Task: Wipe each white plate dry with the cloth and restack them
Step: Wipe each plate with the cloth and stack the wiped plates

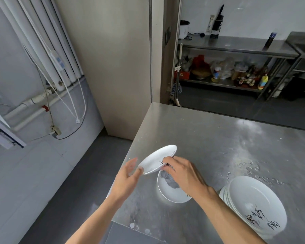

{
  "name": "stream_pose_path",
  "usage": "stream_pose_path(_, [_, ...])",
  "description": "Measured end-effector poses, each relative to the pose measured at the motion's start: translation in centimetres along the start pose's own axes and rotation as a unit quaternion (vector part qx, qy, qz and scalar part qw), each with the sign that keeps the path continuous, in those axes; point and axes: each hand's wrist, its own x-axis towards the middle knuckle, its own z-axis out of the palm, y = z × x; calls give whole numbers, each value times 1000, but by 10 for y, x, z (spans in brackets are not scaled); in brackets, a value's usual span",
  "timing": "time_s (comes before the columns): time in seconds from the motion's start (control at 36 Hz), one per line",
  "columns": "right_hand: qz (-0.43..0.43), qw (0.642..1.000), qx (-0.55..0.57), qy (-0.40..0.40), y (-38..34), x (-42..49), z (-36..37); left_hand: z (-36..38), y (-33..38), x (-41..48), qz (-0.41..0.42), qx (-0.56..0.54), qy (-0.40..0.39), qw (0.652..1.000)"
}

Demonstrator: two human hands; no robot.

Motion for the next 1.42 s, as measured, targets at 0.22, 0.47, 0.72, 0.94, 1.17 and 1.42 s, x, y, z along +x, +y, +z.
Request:
stream_pose_path(0.22, [20,998,-6,-53,-4,-3,-11,0,0,-7,323,323,-110,883])
stream_pose_path(0.47, [65,994,40,-74,15,1,-7,14,2,-3,249,239,-140,928])
stream_pose_path(0.72, [233,931,217,179,32,11,-1,25,0,-14,-3,-181,-220,959])
stream_pose_path(0.94, [201,948,245,-28,31,12,2,36,5,-6,-101,-310,-178,928])
stream_pose_path(1.17, [121,979,141,-86,39,14,7,35,9,-6,-111,-307,-212,921])
stream_pose_path(1.42, [52,978,151,-137,12,7,12,38,9,7,-117,-343,-175,915])
